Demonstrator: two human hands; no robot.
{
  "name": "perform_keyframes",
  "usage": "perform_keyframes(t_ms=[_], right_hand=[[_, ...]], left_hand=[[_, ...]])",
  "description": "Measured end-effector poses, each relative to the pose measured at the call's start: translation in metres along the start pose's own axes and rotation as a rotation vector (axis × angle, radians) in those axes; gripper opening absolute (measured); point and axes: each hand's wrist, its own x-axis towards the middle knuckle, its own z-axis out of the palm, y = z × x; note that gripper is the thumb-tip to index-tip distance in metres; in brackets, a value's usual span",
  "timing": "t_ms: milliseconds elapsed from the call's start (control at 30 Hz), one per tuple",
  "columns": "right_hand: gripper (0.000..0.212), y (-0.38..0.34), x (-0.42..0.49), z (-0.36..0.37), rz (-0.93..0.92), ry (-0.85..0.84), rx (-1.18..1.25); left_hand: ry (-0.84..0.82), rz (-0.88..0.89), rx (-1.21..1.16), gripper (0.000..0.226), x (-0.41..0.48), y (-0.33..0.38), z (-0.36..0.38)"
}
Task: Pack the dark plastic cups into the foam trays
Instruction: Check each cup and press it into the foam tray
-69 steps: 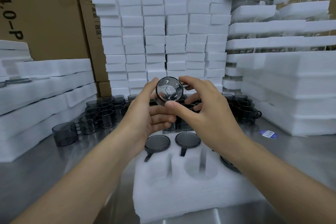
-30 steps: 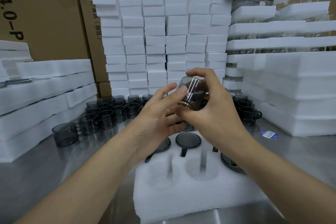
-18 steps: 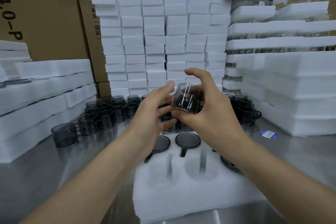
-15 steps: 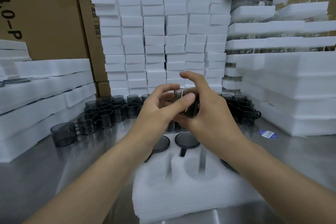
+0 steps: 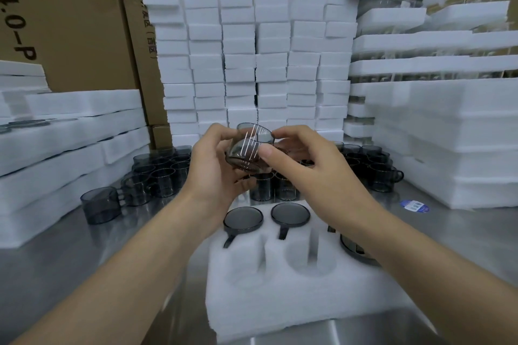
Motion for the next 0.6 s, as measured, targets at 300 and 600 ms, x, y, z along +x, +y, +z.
perform_keyframes(t_ms=[300,600], right_hand=[[0.034,-0.005,0.004,-0.008,0.104,-0.12,0.175],[0.038,-0.012,0.001,-0.013,0.072,-0.322,0.081]], left_hand=[[-0.172,-0.02,0.149,0.037,0.002,-0.003,-0.003],[-0.176,0.15,0.856,0.013,0.009,-0.027,-0.024]])
